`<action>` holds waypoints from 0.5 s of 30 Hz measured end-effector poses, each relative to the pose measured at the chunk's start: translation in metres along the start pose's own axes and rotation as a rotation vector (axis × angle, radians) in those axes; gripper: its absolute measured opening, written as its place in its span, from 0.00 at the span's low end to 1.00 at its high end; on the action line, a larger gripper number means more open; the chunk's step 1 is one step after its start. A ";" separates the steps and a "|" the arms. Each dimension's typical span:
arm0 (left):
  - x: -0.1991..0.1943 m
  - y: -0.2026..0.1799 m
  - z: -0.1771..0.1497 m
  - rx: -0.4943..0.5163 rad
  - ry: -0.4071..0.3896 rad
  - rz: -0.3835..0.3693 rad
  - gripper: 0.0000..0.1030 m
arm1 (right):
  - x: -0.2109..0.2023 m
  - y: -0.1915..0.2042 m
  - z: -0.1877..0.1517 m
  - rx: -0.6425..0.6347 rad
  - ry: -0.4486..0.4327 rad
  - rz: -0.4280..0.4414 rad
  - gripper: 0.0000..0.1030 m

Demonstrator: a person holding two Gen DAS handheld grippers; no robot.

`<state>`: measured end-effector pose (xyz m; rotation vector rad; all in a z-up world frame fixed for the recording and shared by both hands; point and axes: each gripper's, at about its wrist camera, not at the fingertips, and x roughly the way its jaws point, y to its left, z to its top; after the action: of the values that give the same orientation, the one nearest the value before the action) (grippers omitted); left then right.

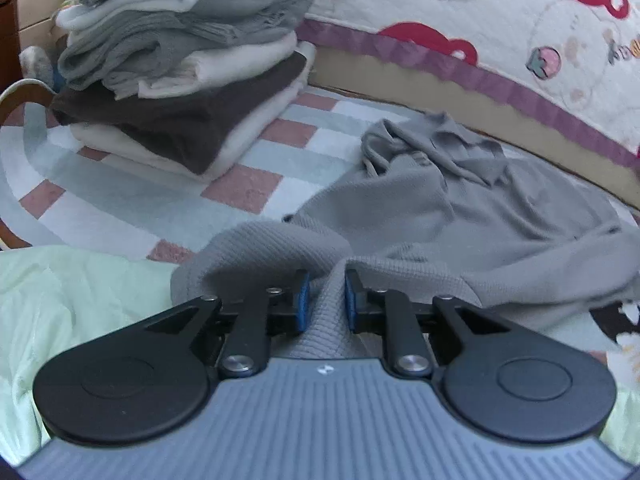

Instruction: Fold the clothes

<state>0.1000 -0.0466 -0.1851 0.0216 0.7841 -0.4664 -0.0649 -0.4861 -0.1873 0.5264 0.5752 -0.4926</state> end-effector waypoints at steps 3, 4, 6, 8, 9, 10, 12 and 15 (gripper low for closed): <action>0.002 0.000 -0.004 -0.038 0.055 -0.079 0.42 | -0.005 -0.011 -0.011 0.026 0.029 0.021 0.49; 0.003 0.000 -0.005 -0.052 0.068 -0.098 0.44 | -0.004 -0.016 -0.015 0.046 0.047 0.039 0.49; 0.007 -0.002 -0.009 -0.071 0.090 -0.131 0.54 | 0.000 -0.024 -0.023 0.090 0.085 0.080 0.49; 0.012 -0.005 -0.014 -0.059 0.107 -0.131 0.57 | 0.009 -0.029 -0.028 0.154 0.120 0.137 0.49; 0.014 -0.007 -0.016 -0.046 0.104 -0.118 0.57 | 0.014 -0.030 -0.030 0.186 0.133 0.156 0.49; 0.015 -0.009 -0.019 -0.028 0.095 -0.100 0.55 | 0.021 -0.031 -0.030 0.213 0.143 0.160 0.49; 0.016 -0.013 -0.023 0.016 0.067 -0.074 0.18 | 0.029 -0.029 -0.027 0.216 0.135 0.184 0.49; 0.005 -0.013 -0.018 0.013 0.032 -0.113 0.07 | 0.034 -0.026 -0.020 0.177 0.111 0.251 0.07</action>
<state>0.0857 -0.0568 -0.1995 -0.0036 0.8171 -0.5796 -0.0622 -0.5032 -0.2313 0.7878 0.5643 -0.2777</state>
